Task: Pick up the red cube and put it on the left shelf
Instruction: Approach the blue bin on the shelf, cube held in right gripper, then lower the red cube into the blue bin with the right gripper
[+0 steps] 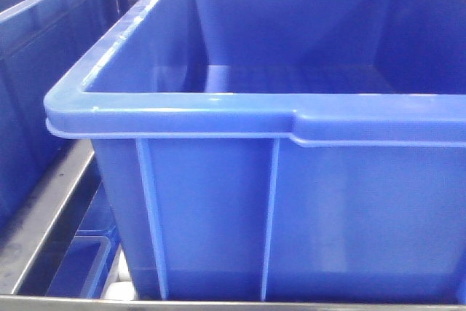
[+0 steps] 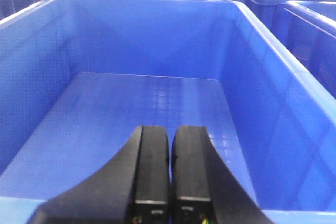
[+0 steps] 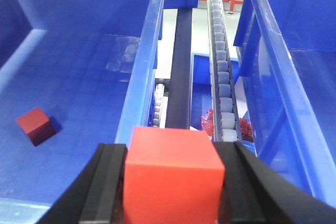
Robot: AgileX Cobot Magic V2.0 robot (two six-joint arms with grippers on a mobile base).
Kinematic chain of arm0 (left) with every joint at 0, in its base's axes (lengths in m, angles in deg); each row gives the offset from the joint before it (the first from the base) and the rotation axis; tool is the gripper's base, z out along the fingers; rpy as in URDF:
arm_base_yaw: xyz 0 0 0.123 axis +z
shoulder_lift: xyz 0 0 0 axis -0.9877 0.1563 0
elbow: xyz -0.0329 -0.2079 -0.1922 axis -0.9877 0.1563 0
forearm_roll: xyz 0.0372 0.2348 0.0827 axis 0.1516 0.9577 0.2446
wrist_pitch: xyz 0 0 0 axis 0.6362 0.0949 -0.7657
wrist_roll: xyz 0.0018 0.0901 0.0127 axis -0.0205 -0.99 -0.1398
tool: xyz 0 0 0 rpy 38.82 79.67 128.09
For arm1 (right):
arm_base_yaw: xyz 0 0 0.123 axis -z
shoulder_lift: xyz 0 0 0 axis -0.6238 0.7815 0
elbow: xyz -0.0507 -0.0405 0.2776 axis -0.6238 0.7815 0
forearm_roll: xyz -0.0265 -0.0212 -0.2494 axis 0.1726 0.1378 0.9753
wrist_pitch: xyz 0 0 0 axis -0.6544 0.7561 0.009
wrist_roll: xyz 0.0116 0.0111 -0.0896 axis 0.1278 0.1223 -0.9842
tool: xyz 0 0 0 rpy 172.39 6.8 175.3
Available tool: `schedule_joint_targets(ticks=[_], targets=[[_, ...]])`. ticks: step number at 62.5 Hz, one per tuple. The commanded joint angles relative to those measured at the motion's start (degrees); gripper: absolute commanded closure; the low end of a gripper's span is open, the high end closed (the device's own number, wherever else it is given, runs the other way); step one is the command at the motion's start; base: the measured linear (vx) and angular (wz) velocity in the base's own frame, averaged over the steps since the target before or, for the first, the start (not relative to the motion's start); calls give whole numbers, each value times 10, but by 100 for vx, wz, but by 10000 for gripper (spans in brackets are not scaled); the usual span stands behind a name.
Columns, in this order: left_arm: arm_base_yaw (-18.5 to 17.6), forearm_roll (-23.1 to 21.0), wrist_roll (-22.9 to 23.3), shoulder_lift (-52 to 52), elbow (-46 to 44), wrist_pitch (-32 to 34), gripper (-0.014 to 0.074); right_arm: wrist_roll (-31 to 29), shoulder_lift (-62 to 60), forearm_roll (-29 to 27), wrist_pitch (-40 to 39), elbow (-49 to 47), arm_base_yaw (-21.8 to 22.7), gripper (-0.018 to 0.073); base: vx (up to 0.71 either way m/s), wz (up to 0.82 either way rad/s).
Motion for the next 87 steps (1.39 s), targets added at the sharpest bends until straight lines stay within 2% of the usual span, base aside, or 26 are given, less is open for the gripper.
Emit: schedule_joint_targets(ticks=[1,20,27,31,40,48,58,71,87], targets=[[-3,-3,4,-8,14,40,495,-3,9,21,-54,-13,2,501,0,0],[-3,-3,4,-8,14,40,495,-3,19,28,-79,-31,2,501,0,0],[-3,-3,4,-8,14,40,495,-11,72,26,-74,-88,2,501,0,0],[-3,-3,4,-8,14,40,495,-41,124,13,-66,-133,1,501,0,0],[-3,-3,4,-8,14,40,495,-57,224,-23,-60,-218,-70,501,0,0],[-3,-3,4,-8,14,40,495,-58,329,-18,-11,-279,-146,501,0,0],[-3,-3,4,-8,14,40,495,-59,467,-13,20,-332,-192,501,0,0],[-3,-3,4,-8,14,40,495,-59,642,-35,62,-400,-188,501,0,0],[-3,-3,4,-8,14,40,495,-59,773,-57,68,-454,-163,501,0,0]])
